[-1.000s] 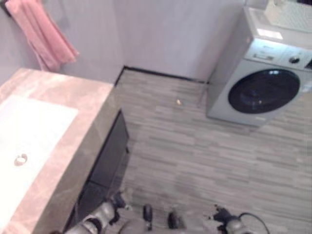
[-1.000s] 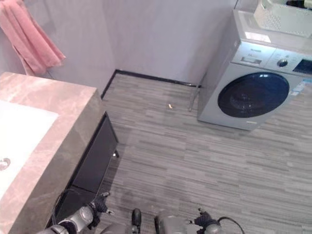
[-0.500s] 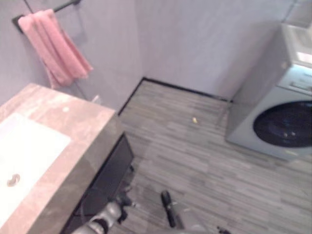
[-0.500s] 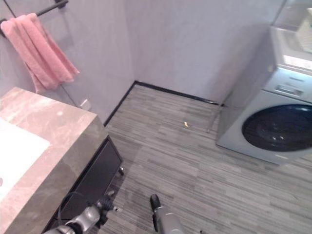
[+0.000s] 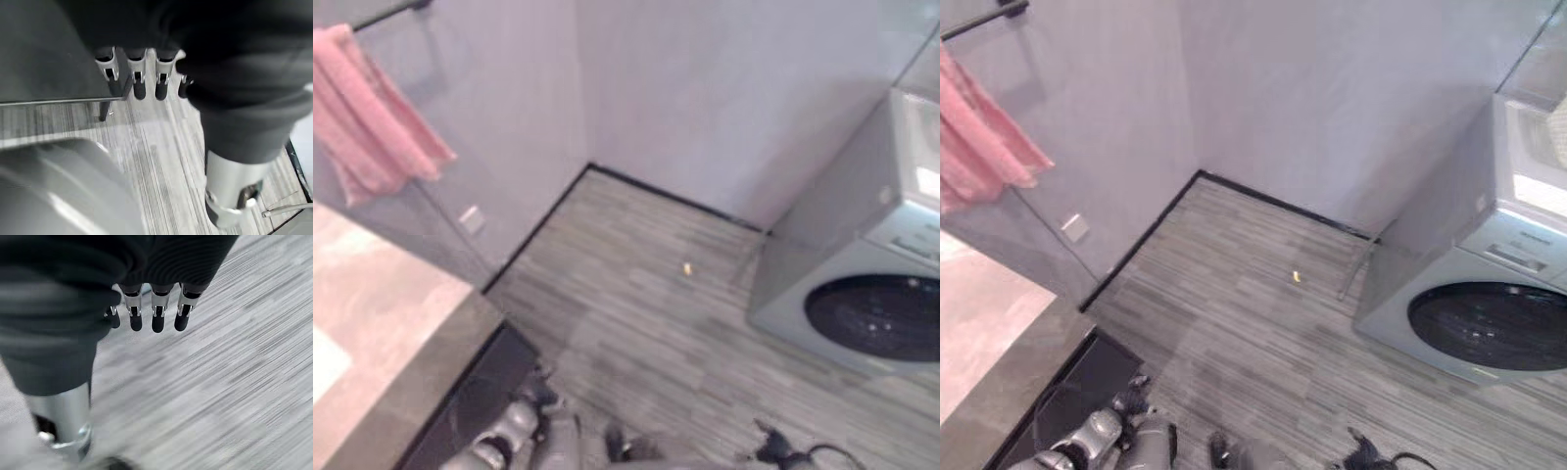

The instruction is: Put brush and paste in cup on sink, flatten towel.

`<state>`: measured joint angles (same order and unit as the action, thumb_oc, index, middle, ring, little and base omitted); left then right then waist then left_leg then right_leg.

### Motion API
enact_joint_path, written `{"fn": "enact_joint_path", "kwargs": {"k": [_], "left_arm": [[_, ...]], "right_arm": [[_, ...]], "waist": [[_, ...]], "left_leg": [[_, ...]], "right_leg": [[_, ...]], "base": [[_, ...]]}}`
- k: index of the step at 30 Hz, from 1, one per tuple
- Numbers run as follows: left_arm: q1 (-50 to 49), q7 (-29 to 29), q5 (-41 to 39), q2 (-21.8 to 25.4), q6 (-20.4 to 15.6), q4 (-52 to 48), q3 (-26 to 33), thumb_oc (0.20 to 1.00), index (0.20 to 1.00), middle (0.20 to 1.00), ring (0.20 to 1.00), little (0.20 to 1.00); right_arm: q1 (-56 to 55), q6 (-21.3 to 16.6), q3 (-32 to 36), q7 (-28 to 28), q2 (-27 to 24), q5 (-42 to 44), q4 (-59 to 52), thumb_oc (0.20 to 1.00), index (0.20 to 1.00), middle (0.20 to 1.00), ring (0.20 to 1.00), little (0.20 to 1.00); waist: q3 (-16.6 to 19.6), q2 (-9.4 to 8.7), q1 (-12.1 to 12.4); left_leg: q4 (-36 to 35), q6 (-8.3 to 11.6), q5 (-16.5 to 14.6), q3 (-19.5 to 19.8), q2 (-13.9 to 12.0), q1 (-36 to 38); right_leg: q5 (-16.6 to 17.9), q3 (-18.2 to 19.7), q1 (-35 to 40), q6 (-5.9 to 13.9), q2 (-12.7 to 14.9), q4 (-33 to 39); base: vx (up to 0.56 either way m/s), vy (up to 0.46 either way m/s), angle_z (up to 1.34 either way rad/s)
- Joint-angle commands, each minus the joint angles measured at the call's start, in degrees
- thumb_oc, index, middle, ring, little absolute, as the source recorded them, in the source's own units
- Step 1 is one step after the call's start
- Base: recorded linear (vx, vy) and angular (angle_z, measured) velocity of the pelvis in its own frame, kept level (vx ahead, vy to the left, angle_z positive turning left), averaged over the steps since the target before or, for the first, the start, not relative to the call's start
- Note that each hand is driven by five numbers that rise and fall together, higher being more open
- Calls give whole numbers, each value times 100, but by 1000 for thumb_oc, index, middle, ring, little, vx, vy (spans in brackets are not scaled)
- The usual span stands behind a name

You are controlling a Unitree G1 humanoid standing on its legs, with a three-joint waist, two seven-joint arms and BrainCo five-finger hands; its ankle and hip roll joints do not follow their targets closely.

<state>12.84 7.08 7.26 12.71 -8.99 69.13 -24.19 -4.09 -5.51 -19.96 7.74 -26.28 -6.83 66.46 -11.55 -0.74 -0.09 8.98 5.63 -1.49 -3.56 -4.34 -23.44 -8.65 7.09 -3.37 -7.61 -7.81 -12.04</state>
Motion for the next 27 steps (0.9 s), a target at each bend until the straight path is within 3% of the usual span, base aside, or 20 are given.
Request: {"fn": "enact_joint_path", "kwargs": {"k": [1,3,6,7,10,11,12,13,14,17,19,21,22,24,26,27], "left_arm": [[99,79,110,169,-47,187,85,1000,1000,1000,1000,1000],[7,81,148,168,-77,173,95,1000,1000,1000,1000,1000],[-154,50,152,158,-83,178,113,1000,1000,1000,1000,1000],[-137,61,168,122,-79,196,70,1000,1000,1000,1000,1000],[-182,65,172,156,-87,158,89,1000,1000,1000,1000,1000],[-205,74,176,176,-93,172,111,1000,1000,1000,1000,1000],[-213,130,177,187,-111,81,118,1000,1000,1000,1000,1000],[-215,129,176,189,-111,80,117,1000,1000,1000,1000,1000],[-199,102,158,204,-104,-29,53,1000,1000,1000,1000,1000],[-174,95,138,274,-108,-157,53,1000,1000,1000,1000,1000],[-156,101,135,290,-100,-188,43,1000,1000,1000,1000,1000],[-115,78,79,323,-81,-159,64,1000,1000,1000,1000,1000],[-115,78,79,323,-81,-159,64,1000,1000,1000,1000,1000],[-120,6,125,323,-53,-26,56,1000,1000,1000,1000,1000],[-143,-29,121,369,-65,73,72,1000,1000,1000,1000,1000],[-146,-28,121,366,-67,76,70,1000,1000,1000,1000,1000]], "right_arm": [[-226,-192,-17,79,129,-249,-494,1000,1000,1000,1000,1000],[-159,-189,-96,67,158,-292,-451,1000,1000,1000,1000,1000],[-56,-187,-213,23,222,-374,-378,1000,1000,1000,1000,1000],[65,-175,-272,34,287,-419,-359,1000,1000,1000,1000,1000],[151,-136,-308,-9,389,-489,-351,1000,1000,1000,1000,1000],[176,-134,-324,-32,428,-495,-375,1000,1000,1000,1000,1000],[187,-144,-419,-104,496,-581,-494,1000,1000,1000,1000,1000],[185,-143,-419,-104,497,-581,-496,1000,1000,1000,1000,1000],[206,-114,-448,-131,553,-616,-483,1000,1000,1000,1000,1000],[307,-105,-405,-150,577,-530,-547,1000,1000,1000,1000,1000],[354,-99,-416,-147,576,-529,-602,1000,1000,1000,1000,1000],[507,-110,-490,-171,533,-533,-783,1000,1000,1000,1000,1000],[507,-110,-490,-171,533,-533,-783,1000,1000,1000,1000,1000],[517,-145,-540,-203,546,-479,-730,1000,1000,1000,1000,1000],[472,-167,-588,-202,561,-454,-682,1000,1000,1000,1000,1000],[469,-169,-589,-201,559,-454,-680,1000,1000,1000,1000,1000]], "waist": [[-43,-224,209],[-28,-214,280],[49,-151,336],[144,-145,436],[308,-376,485],[356,-420,524],[422,-554,564],[423,-557,568],[516,-601,641],[566,-592,651],[565,-569,641],[465,-491,584],[465,-491,582],[510,-388,432],[513,-334,445],[508,-342,420]], "left_leg": [[-1138,-233,866,-6,416,650],[-1384,-244,942,-122,478,440],[-1207,-367,968,-210,497,612],[-968,-441,1101,47,557,613],[-586,-583,757,-95,703,651],[-479,-622,662,-201,685,648],[-370,-720,472,-329,787,702],[-368,-722,469,-333,788,703],[-317,-787,325,-330,884,772],[-368,-864,174,-307,964,942],[-386,-880,116,-293,963,1013],[-372,-946,12,-214,966,1229],[-372,-945,12,-213,966,1228],[-501,-963,-39,169,1029,1542],[-643,-959,10,330,1058,1736],[-656,-966,5,354,1081,1758]], "right_leg": [[168,642,475,1052,15,207],[53,851,757,1031,-16,294],[-106,1122,950,1055,-47,305],[-209,1236,1069,1105,117,304],[-144,1416,1220,1355,478,262],[53,1558,1171,1452,504,192],[398,1613,1204,1671,723,92],[399,1616,1207,1672,726,97],[731,1627,1154,1838,852,-38],[1242,1636,979,2034,860,-485],[1380,1574,832,2102,833,-733],[1811,1337,454,2181,712,-1527],[1810,1335,453,2181,712,-1527],[1513,1683,325,2065,113,-1742],[944,1693,59,1877,1,-1270],[912,1669,75,1875,20,-1280]], "base": [[526,-23,12],[402,6,-33],[356,85,-63],[335,163,-63],[439,202,-74],[487,237,-83],[364,187,-56],[451,232,-45],[266,145,-15],[248,183,27],[135,131,-6],[140,164,10],[216,116,64],[306,127,44],[172,98,61],[169,98,85]]}}
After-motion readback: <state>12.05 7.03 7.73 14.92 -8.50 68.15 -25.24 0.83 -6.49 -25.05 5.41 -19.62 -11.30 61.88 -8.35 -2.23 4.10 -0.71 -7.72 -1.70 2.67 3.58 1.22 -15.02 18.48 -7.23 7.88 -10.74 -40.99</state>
